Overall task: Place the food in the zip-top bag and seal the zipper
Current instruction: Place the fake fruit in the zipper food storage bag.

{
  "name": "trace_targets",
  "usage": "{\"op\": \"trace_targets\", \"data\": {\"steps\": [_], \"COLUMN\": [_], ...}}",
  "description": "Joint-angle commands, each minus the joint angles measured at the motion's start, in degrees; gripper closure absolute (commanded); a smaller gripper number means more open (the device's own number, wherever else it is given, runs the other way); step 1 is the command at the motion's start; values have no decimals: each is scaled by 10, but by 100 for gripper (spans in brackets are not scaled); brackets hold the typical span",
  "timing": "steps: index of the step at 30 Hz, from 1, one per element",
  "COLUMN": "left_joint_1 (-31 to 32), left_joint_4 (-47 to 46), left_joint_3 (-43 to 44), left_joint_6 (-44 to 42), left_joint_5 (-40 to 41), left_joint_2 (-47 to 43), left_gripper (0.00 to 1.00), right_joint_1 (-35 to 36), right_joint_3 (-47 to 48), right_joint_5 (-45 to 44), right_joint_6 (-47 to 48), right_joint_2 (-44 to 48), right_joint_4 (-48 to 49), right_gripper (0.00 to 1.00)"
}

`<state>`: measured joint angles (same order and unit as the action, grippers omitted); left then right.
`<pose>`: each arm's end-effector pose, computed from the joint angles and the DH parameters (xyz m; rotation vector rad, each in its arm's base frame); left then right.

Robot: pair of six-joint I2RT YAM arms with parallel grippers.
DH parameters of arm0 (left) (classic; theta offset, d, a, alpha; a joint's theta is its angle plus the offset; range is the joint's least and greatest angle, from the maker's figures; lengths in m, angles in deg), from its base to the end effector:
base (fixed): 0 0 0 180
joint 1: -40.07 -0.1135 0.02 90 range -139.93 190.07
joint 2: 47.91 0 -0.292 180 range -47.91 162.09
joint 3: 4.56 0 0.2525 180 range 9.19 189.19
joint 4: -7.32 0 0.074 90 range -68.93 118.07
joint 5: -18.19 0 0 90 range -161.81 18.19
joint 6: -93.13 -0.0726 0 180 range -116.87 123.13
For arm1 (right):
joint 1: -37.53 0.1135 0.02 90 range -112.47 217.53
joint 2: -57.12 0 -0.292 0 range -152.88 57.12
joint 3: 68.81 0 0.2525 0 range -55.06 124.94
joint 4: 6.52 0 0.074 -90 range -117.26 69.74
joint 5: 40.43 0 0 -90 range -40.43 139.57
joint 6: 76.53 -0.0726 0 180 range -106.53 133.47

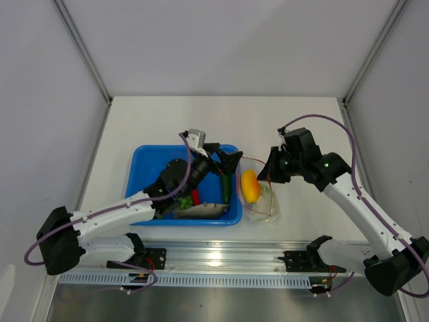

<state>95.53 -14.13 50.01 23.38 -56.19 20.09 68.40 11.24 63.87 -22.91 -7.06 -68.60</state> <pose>0.1855 -0.2350 0.3457 0.2248 1.4805 -0.8844 0.1930 0.1363 0.3412 -0.0058 2.5175 0.8222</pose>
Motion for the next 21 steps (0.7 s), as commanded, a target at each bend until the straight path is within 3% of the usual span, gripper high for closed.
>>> {"op": "trace_targets", "data": {"steps": [1,3,8,16,21], "left_joint_1": [-21,-57,-114,-172,-178], "left_joint_4": [203,304,400,502,520], "left_joint_3": [62,79,72,87,113], "left_joint_6": [67,98,148,176,188], "left_joint_5": [87,72,30,-2,-54], "left_joint_2": [-41,-50,-88,-81,-19], "left_gripper": [0,1,1,0,0], "right_joint_1": [-2,-2,-2,-2,-2], "right_joint_3": [31,45,87,73,59], "right_joint_5": [-39,-80,-160,-124,-114], "right_joint_6": [22,34,68,64,60], "right_joint_2": [8,5,-4,-11,-6], "right_joint_4": [-15,-32,-64,-48,-40], "right_gripper": [100,100,100,100,100]}}
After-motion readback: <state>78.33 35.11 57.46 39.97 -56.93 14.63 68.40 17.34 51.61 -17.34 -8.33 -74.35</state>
